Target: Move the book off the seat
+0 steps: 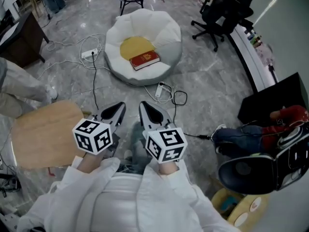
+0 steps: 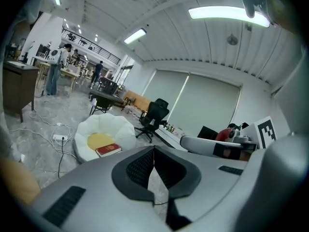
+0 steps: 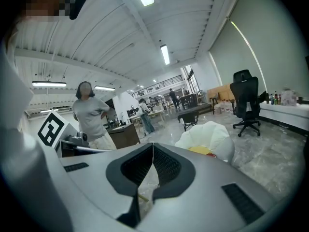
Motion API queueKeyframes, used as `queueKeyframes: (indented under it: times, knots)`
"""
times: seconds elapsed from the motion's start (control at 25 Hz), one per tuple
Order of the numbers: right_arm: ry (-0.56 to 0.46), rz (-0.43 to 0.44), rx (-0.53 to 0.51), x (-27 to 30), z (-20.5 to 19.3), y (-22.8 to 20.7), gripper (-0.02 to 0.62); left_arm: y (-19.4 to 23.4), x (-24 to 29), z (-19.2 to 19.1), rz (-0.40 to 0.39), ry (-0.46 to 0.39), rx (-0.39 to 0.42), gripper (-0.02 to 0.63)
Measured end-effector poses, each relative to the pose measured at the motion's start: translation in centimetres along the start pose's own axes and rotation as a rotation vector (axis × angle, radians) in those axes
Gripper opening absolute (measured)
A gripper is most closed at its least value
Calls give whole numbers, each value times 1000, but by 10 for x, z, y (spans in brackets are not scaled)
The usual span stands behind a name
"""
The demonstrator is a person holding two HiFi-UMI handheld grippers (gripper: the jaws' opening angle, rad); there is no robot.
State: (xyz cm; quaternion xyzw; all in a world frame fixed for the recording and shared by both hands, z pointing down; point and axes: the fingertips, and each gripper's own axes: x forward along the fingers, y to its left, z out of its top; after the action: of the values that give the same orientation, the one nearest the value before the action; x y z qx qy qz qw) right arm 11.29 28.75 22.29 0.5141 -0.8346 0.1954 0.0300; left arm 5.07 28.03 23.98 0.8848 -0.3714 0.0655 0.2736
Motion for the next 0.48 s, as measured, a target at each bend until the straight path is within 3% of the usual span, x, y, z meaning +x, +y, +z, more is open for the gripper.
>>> queueKeyframes:
  times: [0.48]
  knots:
    - [33,94,-5,139,94,-126,12,58,164,110,59,-24,1,6]
